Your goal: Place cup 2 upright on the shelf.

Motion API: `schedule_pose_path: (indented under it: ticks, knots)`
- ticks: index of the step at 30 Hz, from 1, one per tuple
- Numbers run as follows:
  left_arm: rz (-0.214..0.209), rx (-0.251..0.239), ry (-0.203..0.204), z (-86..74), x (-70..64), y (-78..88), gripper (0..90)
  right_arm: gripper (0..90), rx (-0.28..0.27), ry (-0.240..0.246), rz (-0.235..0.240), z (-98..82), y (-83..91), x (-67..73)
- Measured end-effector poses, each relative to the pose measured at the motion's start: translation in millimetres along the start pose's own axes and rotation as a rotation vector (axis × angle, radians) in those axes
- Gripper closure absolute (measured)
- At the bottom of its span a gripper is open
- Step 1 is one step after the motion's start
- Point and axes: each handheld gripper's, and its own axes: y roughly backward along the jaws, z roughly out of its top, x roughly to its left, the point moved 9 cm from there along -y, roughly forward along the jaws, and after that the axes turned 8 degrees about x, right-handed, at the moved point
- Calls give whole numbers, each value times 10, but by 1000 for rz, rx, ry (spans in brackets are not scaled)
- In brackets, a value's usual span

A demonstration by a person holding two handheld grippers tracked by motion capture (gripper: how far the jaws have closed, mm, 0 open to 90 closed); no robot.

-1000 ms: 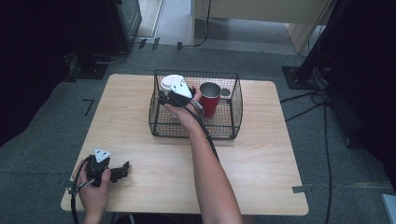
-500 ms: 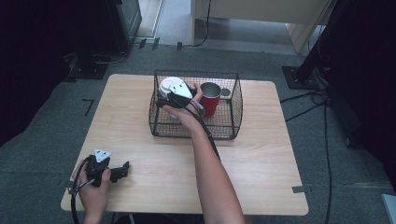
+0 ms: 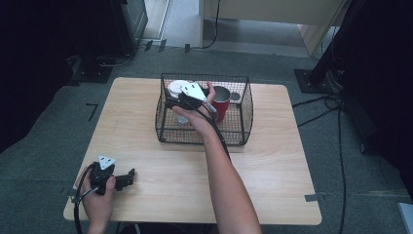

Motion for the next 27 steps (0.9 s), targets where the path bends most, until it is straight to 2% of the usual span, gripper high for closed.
schedule_pose_path:
  ticks: [2, 6, 13, 15, 19, 27]
  knots:
    - [0, 0, 0, 0, 0, 0, 0, 0, -23, -15, -5, 78, 50, -20]
    - [0, 0, 0, 0, 0, 0, 0, 0, -34, -19, -15, 134, 96, -66]
    - [0, 0, 0, 0, 0, 0, 0, 0, -61, -19, -19, 252, 240, -139]
    - [0, 0, 0, 0, 0, 0, 0, 0, -71, 0, -25, 288, 309, -167]
    - [0, 0, -1, 0, 1, 0, 0, 0, -76, 6, -32, 293, 384, -216]
    - [0, 1, -1, -1, 1, 0, 0, 0, -90, -2, -65, 309, 588, -402]
